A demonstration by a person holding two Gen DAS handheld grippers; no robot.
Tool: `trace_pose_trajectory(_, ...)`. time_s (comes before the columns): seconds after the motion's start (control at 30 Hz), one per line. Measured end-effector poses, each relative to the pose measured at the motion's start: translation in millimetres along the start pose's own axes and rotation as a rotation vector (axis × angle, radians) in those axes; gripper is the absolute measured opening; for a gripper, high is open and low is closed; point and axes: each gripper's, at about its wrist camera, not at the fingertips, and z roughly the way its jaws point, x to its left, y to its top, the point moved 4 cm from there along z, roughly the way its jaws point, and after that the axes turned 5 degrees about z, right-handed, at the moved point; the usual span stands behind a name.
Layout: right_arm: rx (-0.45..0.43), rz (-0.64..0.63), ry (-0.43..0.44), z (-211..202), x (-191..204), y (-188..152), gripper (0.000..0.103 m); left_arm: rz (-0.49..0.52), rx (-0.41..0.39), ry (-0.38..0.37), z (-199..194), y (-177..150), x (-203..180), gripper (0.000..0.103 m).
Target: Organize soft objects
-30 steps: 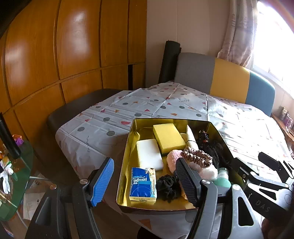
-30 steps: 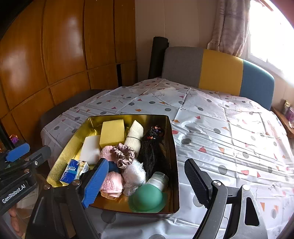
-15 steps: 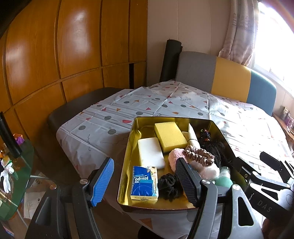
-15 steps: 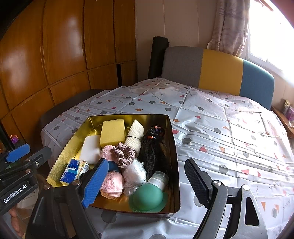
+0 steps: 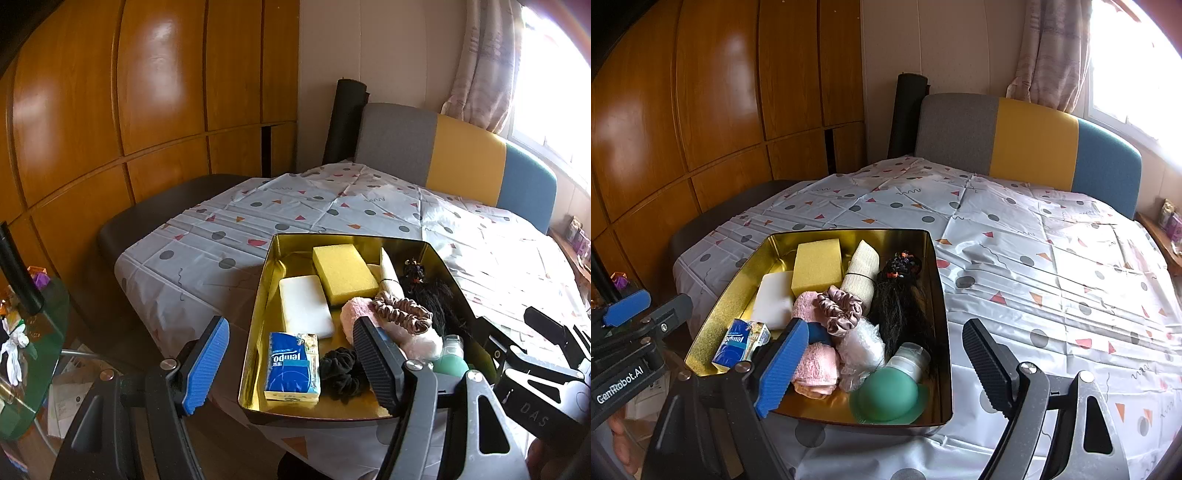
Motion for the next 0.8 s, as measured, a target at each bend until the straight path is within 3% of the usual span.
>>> trace_pose_trajectory(0.8,-0.002,0.001,-0.001,-1.8,-0.5,-0.3,0.089,-0.001,-0.004,0.007,-4.2,0.9,1.0,0.071)
